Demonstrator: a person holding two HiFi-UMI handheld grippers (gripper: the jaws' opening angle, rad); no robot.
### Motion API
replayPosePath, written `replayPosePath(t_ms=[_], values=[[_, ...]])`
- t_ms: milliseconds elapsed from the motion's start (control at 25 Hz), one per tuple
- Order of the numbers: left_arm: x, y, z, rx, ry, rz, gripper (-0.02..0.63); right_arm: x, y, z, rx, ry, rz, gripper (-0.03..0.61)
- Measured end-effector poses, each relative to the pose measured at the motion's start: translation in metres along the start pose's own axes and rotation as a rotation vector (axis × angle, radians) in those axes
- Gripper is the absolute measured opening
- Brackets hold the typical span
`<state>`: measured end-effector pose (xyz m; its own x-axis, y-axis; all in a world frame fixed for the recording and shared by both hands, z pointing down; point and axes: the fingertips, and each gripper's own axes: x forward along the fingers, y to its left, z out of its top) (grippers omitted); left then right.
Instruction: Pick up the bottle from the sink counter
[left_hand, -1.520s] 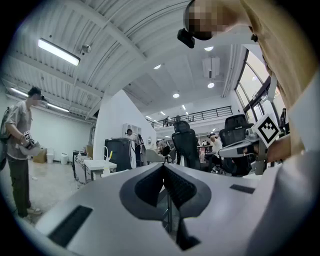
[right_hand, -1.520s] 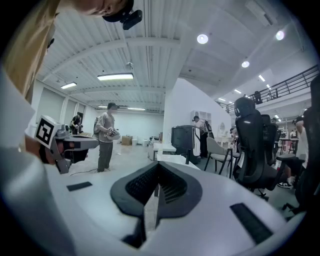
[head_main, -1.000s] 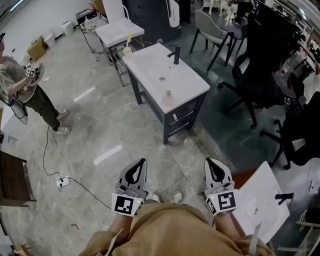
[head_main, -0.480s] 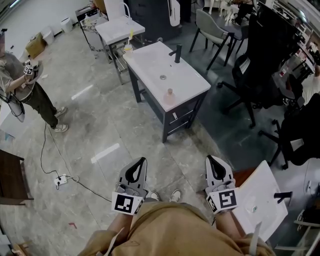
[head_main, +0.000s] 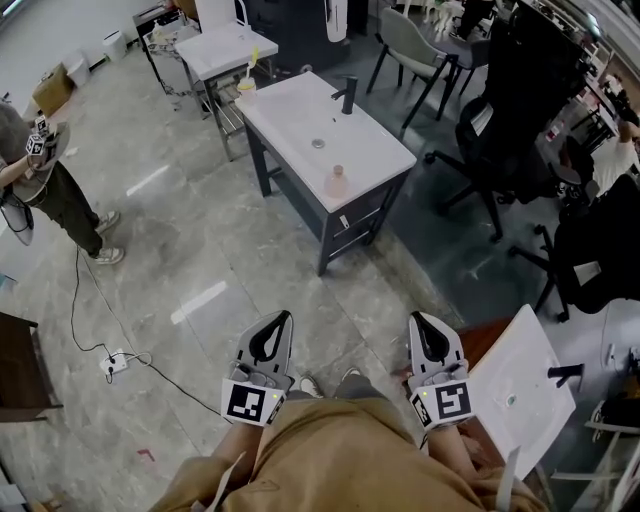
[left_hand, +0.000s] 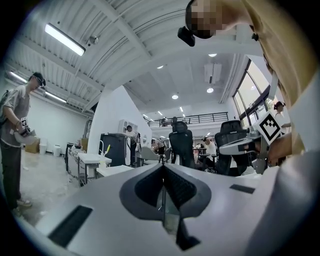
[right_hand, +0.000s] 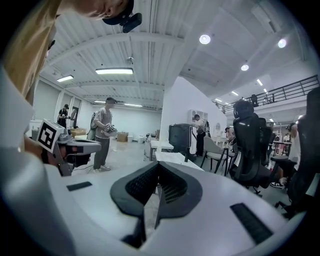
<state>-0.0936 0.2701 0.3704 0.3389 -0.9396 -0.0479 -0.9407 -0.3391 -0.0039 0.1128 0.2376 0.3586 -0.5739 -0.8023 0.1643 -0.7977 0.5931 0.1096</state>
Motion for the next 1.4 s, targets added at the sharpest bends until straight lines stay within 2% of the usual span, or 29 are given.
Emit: replayPosePath(t_ms=[120, 360, 640, 1120, 1400], values=[[-0.002, 0.003, -0.003, -0.015, 0.013, -0.012, 0.003, -0.001, 0.007, -0.005, 0.008, 0.015, -0.005, 0.003], [0.004, 0.016, -0.004, 0.010, 0.011, -0.008, 0.003, 0.015, 0.006, -0.004, 0.012, 0.014, 0.004, 0.003], [0.035, 0.026, -0.005, 0.018, -0.002, 0.023, 0.003, 0.052, -0.020, -0.006, 0.015, 0.003, 0.028, 0.003], [0.144, 0.052, -0.008, 0.021, 0.010, 0.025, 0.003, 0.140, -0.096, 0.002, 0.028, -0.005, 0.052, 0.003], [0.220, 0.057, -0.004, 0.049, 0.026, 0.036, 0.003, 0.186, -0.148, 0.002, 0.047, -0.008, 0.083, 0.003]])
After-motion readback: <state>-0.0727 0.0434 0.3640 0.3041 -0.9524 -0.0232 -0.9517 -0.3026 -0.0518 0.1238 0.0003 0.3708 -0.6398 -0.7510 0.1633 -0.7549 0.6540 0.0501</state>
